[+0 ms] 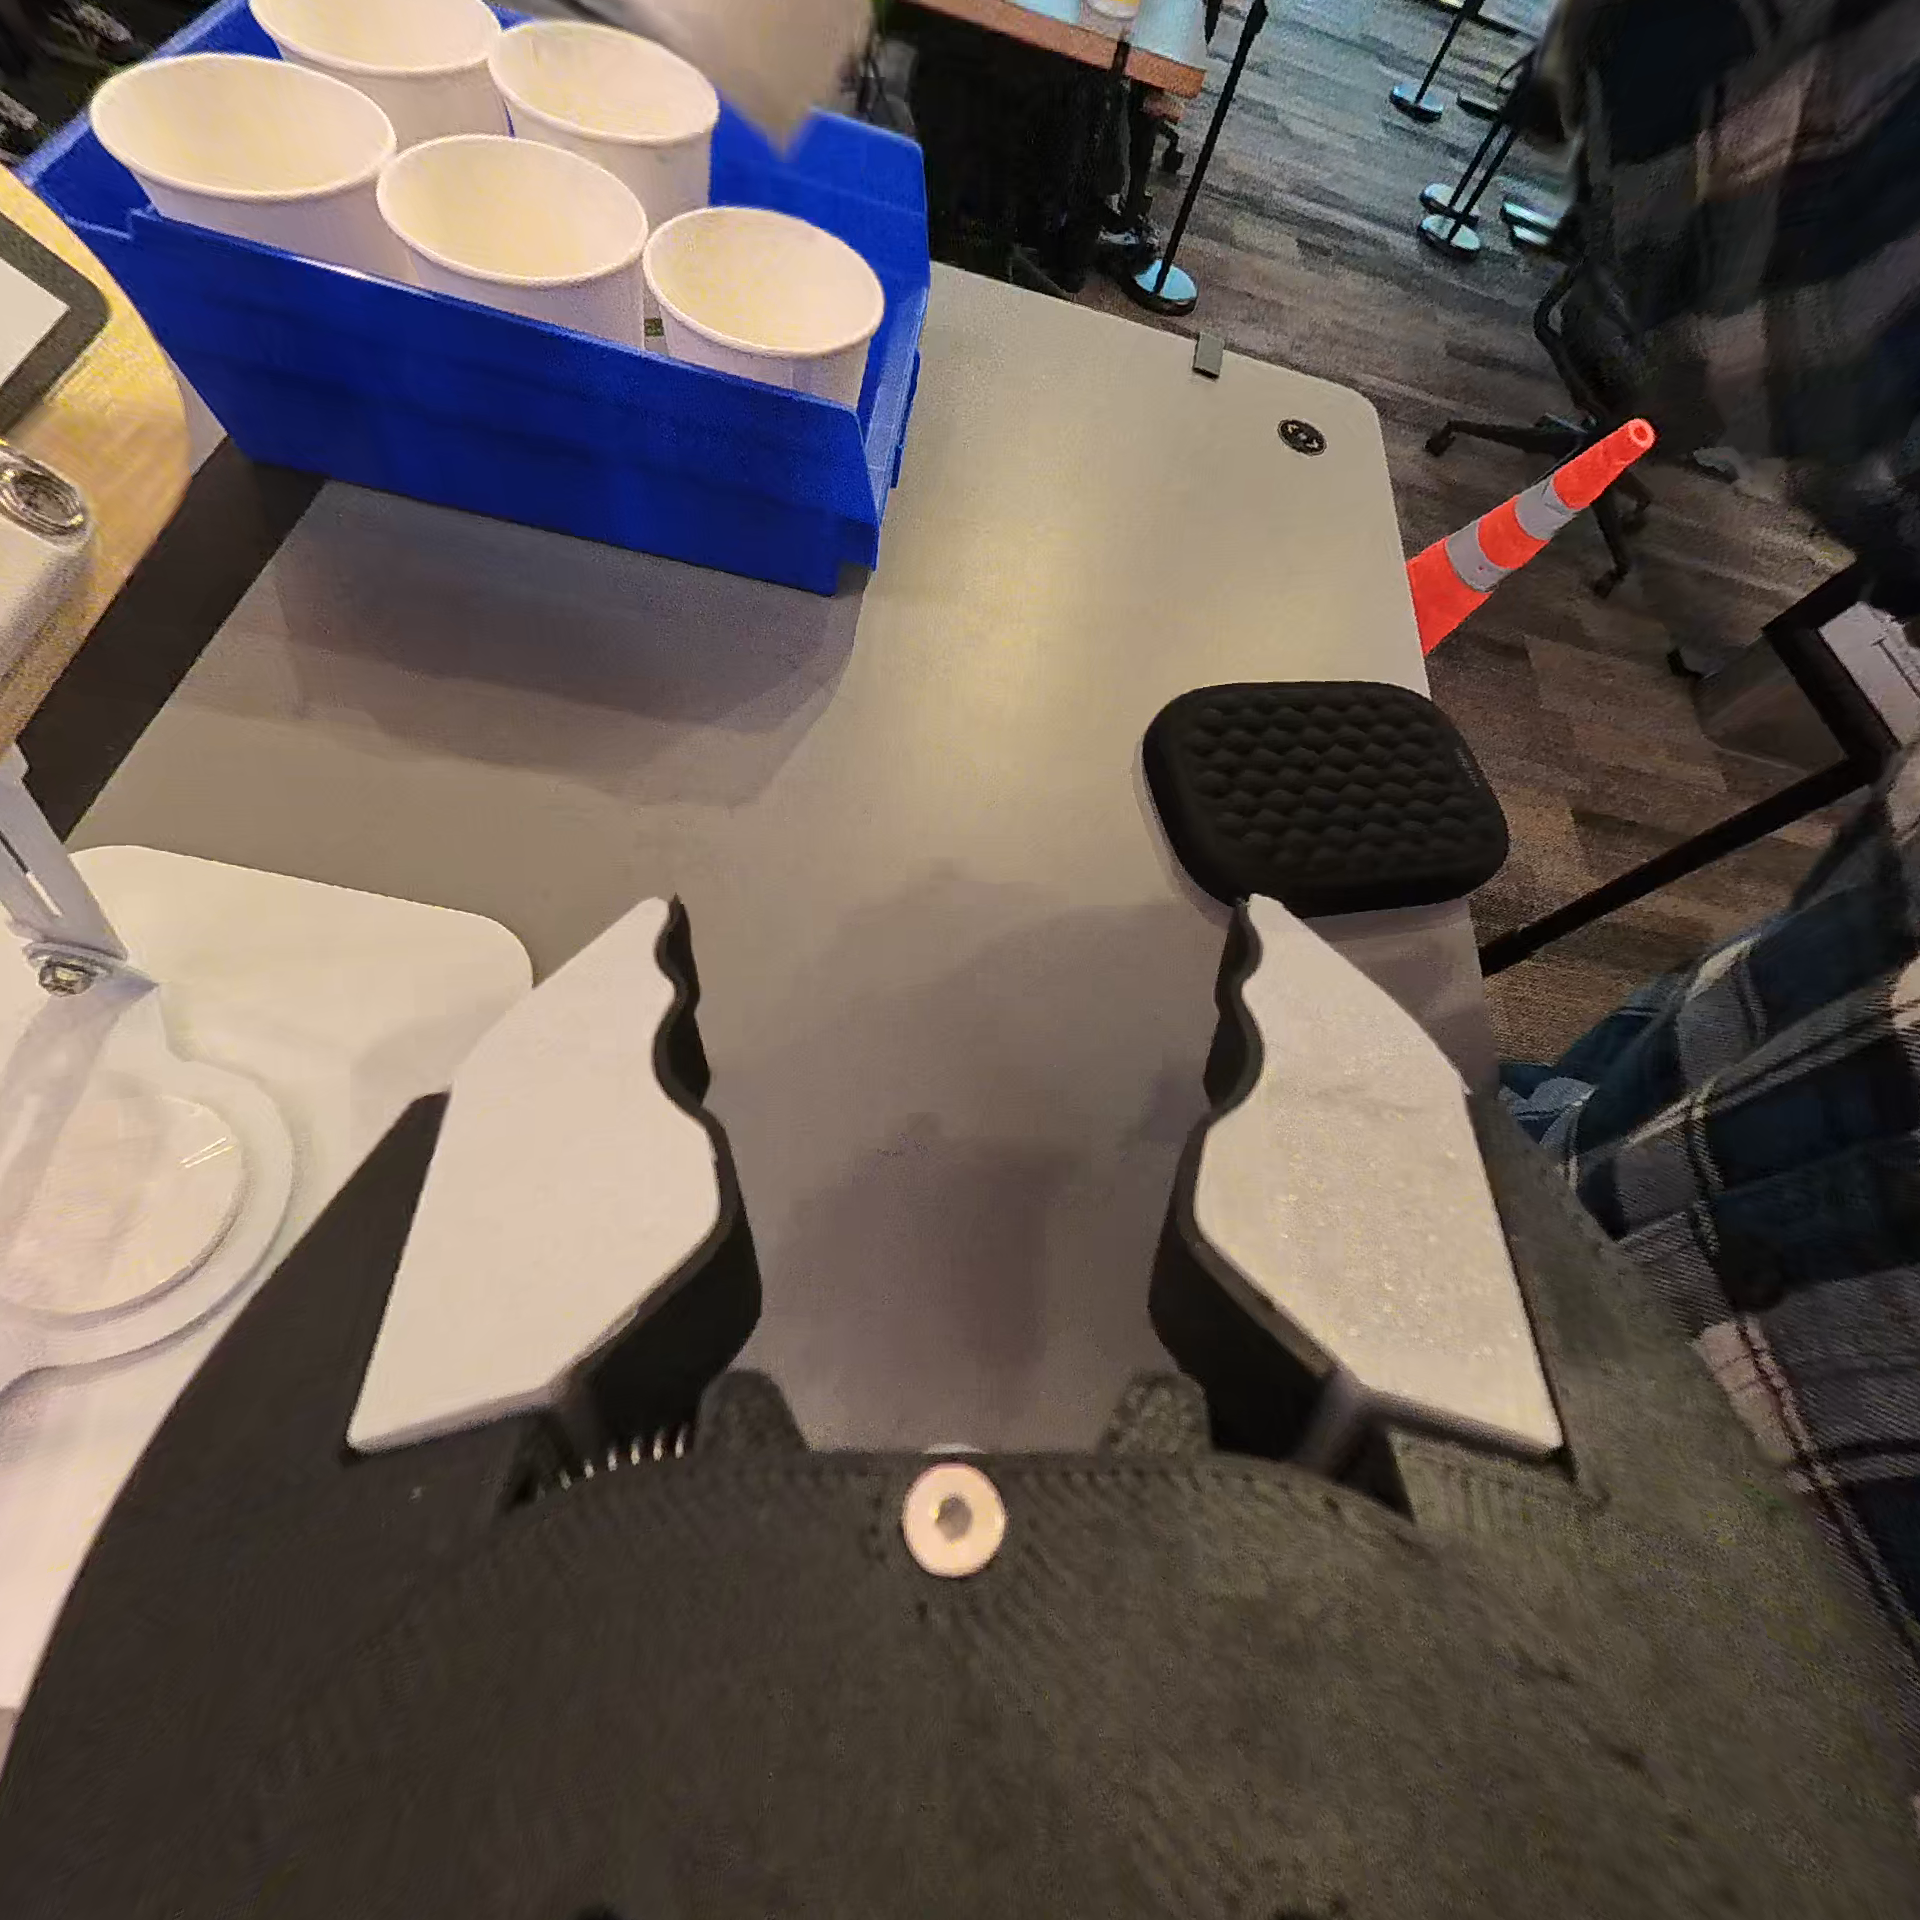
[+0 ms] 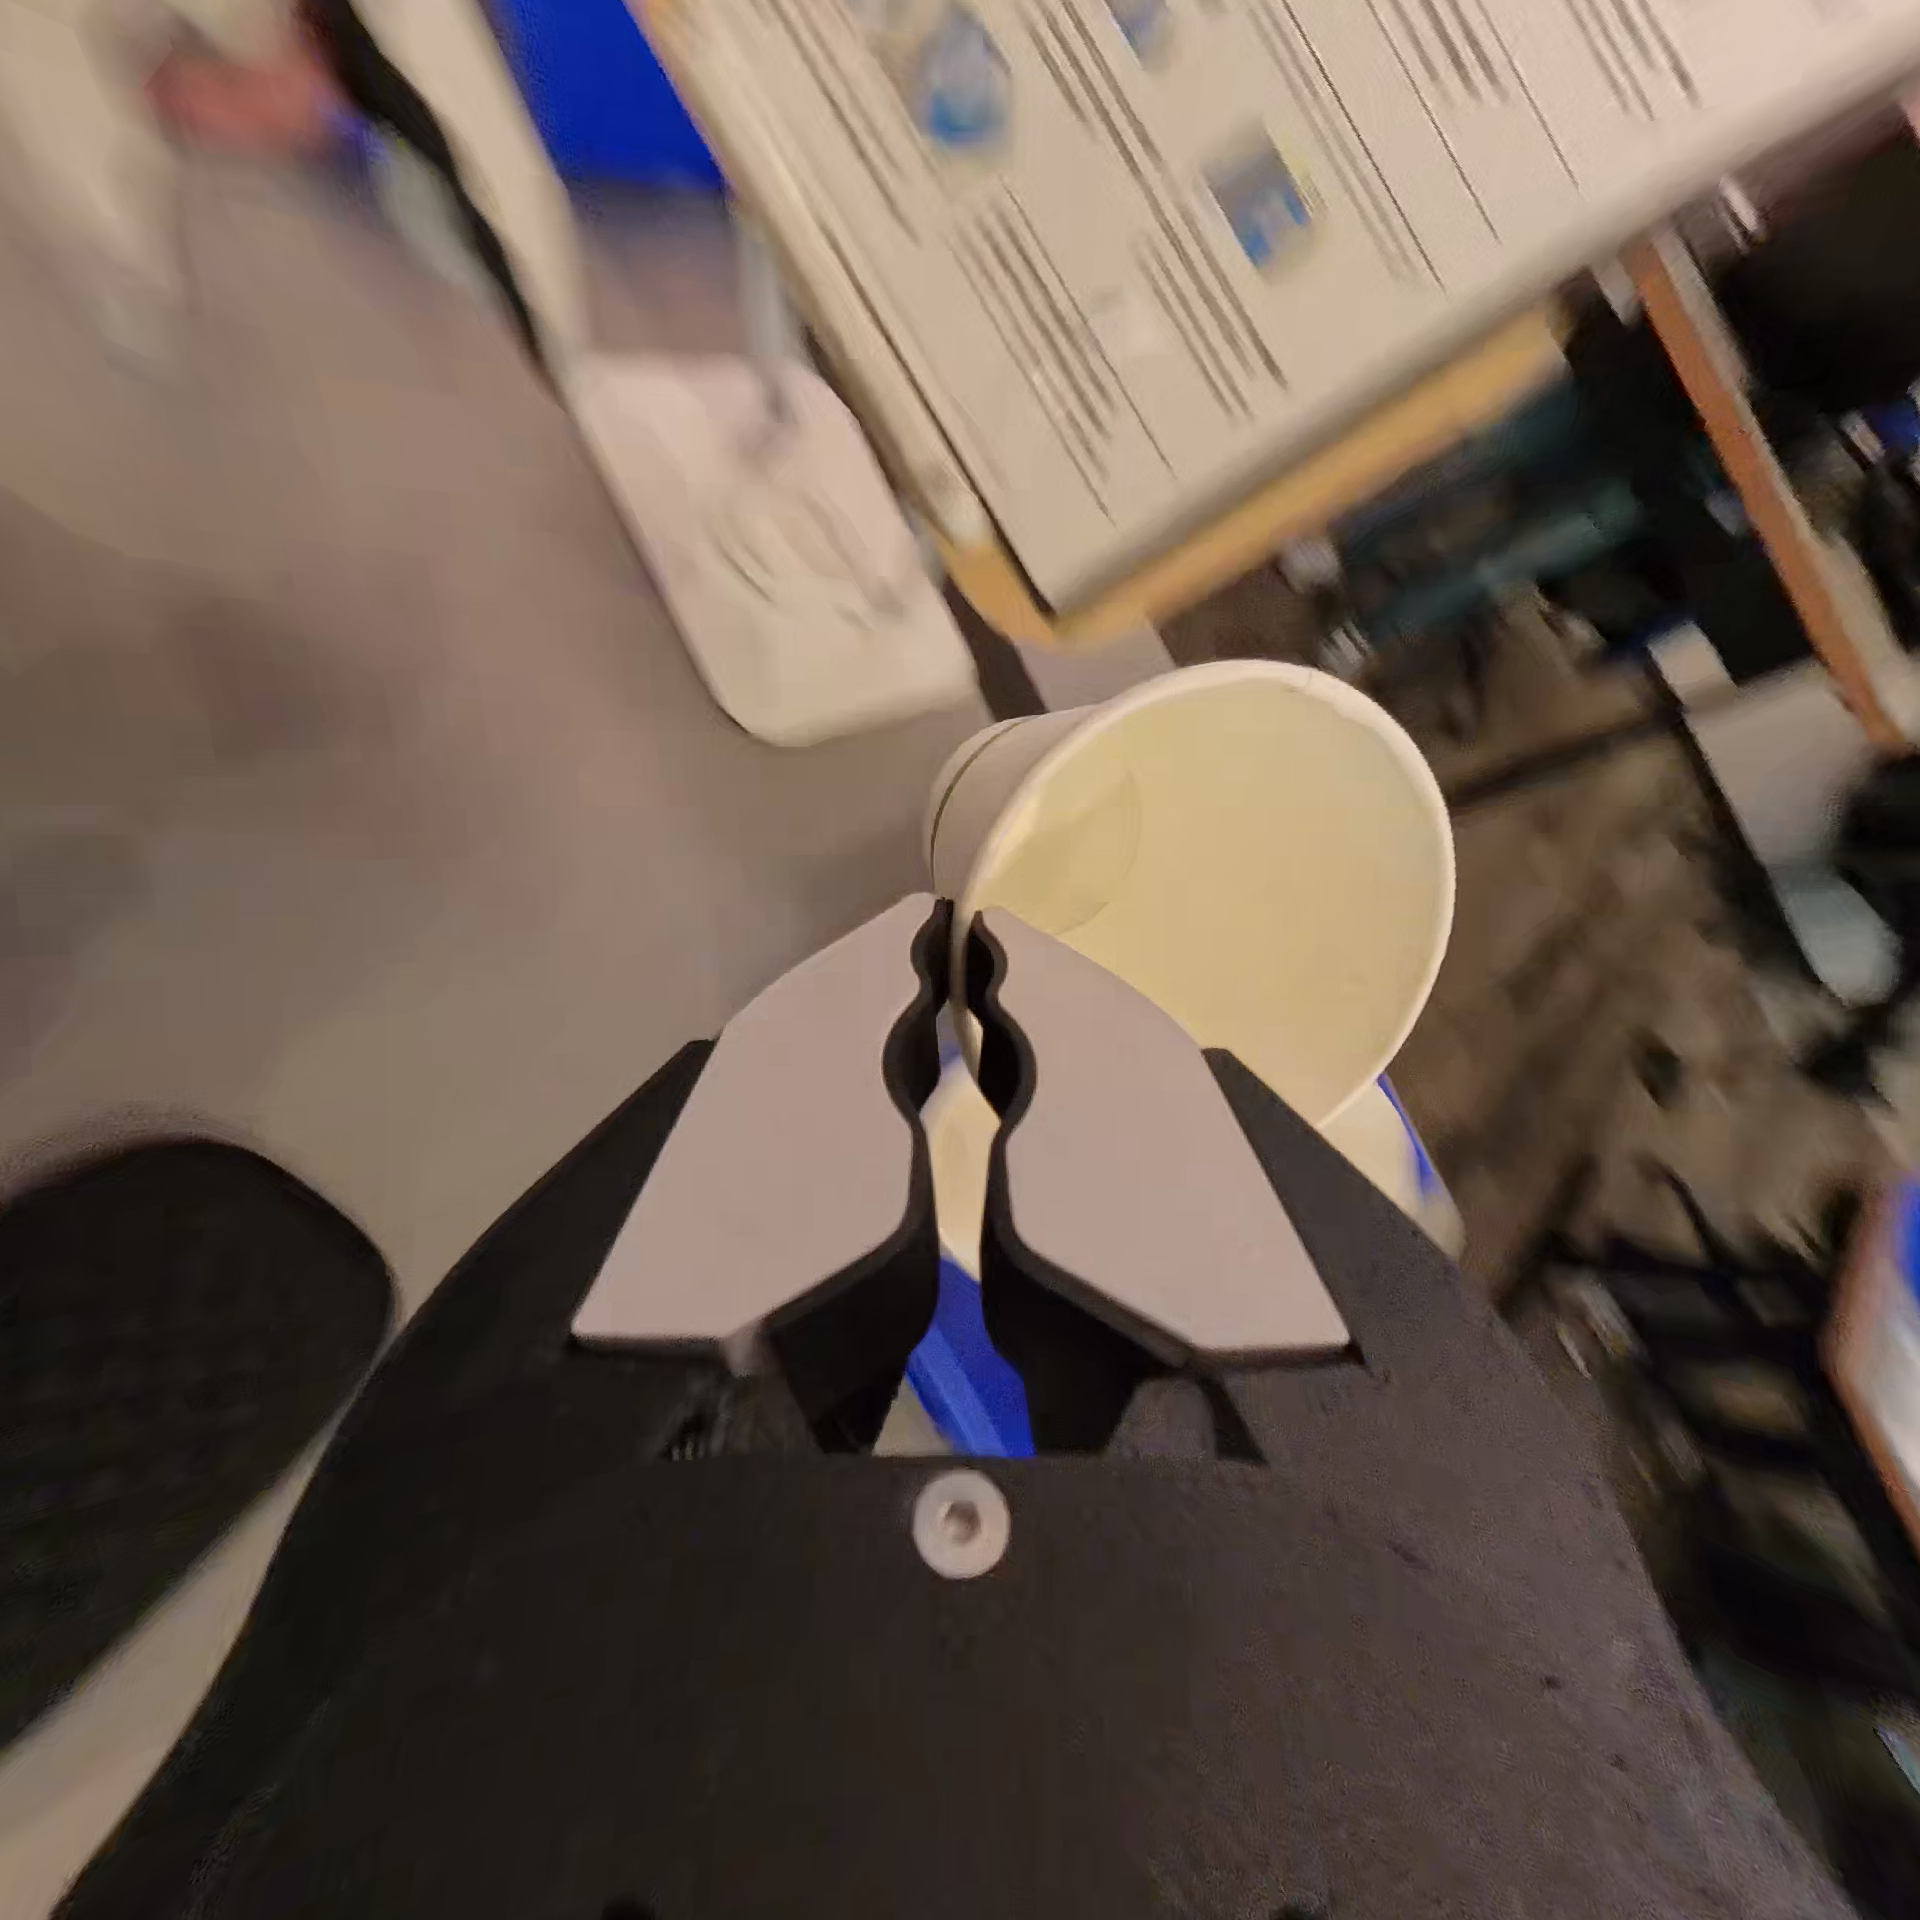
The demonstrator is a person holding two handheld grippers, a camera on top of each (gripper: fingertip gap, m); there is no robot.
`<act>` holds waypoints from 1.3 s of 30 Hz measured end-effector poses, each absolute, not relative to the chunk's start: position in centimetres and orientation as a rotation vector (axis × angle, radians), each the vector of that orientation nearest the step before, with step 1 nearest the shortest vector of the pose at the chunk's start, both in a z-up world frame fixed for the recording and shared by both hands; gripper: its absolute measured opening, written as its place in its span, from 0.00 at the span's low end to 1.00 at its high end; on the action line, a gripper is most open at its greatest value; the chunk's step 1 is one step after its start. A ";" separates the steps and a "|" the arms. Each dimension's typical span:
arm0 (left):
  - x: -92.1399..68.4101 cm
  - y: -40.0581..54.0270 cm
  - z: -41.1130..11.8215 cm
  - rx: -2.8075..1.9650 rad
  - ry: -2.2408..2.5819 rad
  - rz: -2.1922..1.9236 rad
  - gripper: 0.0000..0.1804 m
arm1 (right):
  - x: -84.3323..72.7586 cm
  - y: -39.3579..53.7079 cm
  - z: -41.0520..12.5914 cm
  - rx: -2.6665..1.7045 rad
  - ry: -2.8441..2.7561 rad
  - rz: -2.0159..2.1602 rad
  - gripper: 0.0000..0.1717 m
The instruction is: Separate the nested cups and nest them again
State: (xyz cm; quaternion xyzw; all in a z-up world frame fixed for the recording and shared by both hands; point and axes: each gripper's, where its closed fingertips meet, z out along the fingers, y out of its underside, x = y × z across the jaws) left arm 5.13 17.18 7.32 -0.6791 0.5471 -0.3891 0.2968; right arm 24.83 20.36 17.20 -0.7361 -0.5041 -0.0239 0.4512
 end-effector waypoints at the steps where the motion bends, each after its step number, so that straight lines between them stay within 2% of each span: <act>1: 5.2 17.1 7.1 -1.810 1.461 -1.027 0.52 | 27.7 21.0 17.1 -1.875 -1.200 -0.169 0.01; 4: 5.4 16.9 6.5 -1.827 1.481 -1.009 0.49 | 33.9 22.1 15.7 -2.005 -1.123 -0.365 0.01; 8: 5.8 16.5 6.5 -1.825 1.481 -1.023 0.47 | 37.4 22.5 12.0 -2.132 -1.129 -0.422 0.01; 19: 5.9 17.0 6.2 -1.855 1.438 -1.022 0.47 | 39.5 22.5 3.7 -2.325 -1.205 -0.347 0.01; 29: 6.9 17.4 5.7 -1.872 1.445 -1.016 0.47 | 40.2 22.8 -0.2 -2.396 -1.247 -0.260 0.01; 39: 7.8 17.7 5.2 -1.891 1.446 -1.017 0.46 | 41.1 24.0 -1.1 -2.424 -1.252 -0.197 0.02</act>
